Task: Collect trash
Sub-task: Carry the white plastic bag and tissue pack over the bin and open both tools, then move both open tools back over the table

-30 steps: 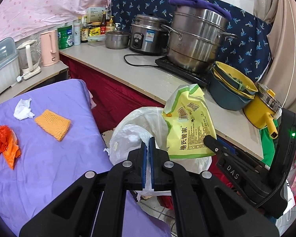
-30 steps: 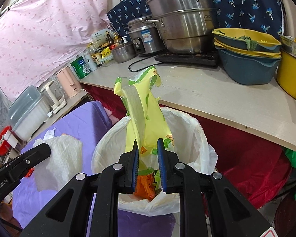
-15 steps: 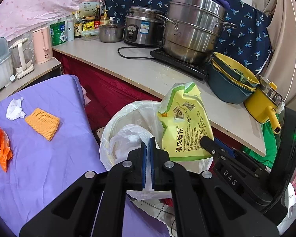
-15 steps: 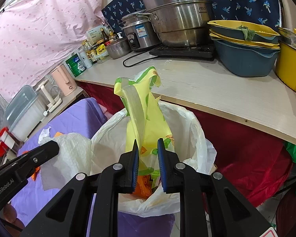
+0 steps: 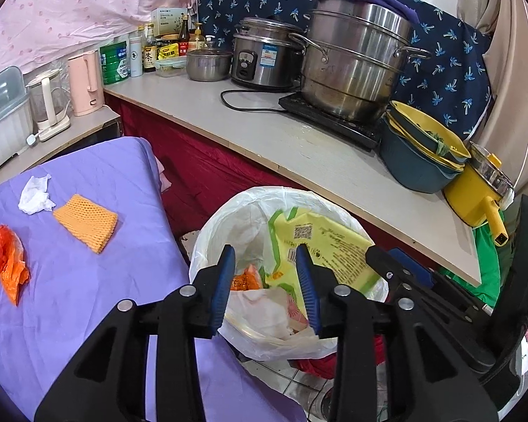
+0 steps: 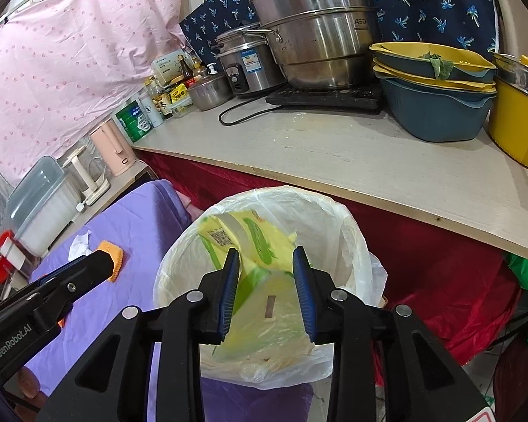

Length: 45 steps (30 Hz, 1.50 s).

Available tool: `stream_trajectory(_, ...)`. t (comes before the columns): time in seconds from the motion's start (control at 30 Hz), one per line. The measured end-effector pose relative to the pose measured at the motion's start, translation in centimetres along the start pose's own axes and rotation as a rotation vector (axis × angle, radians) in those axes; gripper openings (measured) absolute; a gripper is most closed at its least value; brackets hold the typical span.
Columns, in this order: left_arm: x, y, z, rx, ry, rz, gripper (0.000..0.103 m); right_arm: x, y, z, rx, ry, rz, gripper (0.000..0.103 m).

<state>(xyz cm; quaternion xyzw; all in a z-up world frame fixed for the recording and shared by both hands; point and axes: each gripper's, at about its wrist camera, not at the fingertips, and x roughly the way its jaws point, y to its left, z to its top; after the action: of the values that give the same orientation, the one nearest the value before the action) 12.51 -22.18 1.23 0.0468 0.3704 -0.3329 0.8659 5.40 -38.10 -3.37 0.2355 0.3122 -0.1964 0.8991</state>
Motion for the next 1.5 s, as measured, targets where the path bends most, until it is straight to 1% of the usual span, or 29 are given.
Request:
stream_trajectory(0.3, -0.7, 0.8, 0.1, -0.020, -0.009, 0.007, 0.036, -1.2, 0.6, 0.8, -0.004, -0.028, 0.009, 0.039)
stream_trajectory(0.37, -0.8, 1.1, 0.1, -0.024, -0.012, 0.010, 0.037, -1.4, 0.9, 0.9, -0.007, -0.032, 0.013, 0.041)
stream_trajectory(0.4, -1.0, 1.2, 0.1, -0.027, -0.014, 0.011, 0.040, -1.5, 1.0, 1.0, -0.009, -0.034, 0.014, 0.041)
stream_trajectory(0.43, -1.1, 1.4, 0.1, -0.031, -0.019, 0.017, 0.043, -1.6, 1.1, 1.0, -0.012, -0.036, 0.016, 0.041)
stream_trajectory(0.6, -1.7, 2.3, 0.0, -0.041, -0.028, 0.032, 0.043, -1.9, 2.0, 1.0, -0.024, -0.039, 0.026, 0.042)
stream_trajectory(0.8, -2.7, 4.3, -0.2, -0.071, -0.040, 0.051, 0.043, -2.1, 4.0, 0.6, -0.058, -0.034, 0.046, 0.043)
stream_trajectory(0.87, -3.1, 5.2, -0.3, -0.088, -0.045, 0.060, 0.044, -2.0, 4.8, 0.6, -0.069, -0.031, 0.053, 0.043)
stream_trajectory(0.97, -3.7, 6.7, -0.6, -0.111, -0.052, 0.076, 0.047, -2.0, 6.0, 0.4, -0.083, -0.028, 0.066, 0.044)
stream_trajectory(1.17, -5.0, 10.3, -1.2, -0.161, -0.061, 0.120, 0.047, -1.8, 9.3, -0.3, -0.124, -0.017, 0.106, 0.047)
stream_trajectory(1.4, -6.8, 15.7, -2.2, -0.234, -0.073, 0.189, 0.048, -0.8, 14.1, -1.7, -0.186, 0.020, 0.160, 0.047)
stream_trajectory(1.5, -7.6, 18.4, -2.9, -0.269, -0.079, 0.225, 0.053, -0.2, 16.1, -2.4, -0.207, 0.038, 0.179, 0.047)
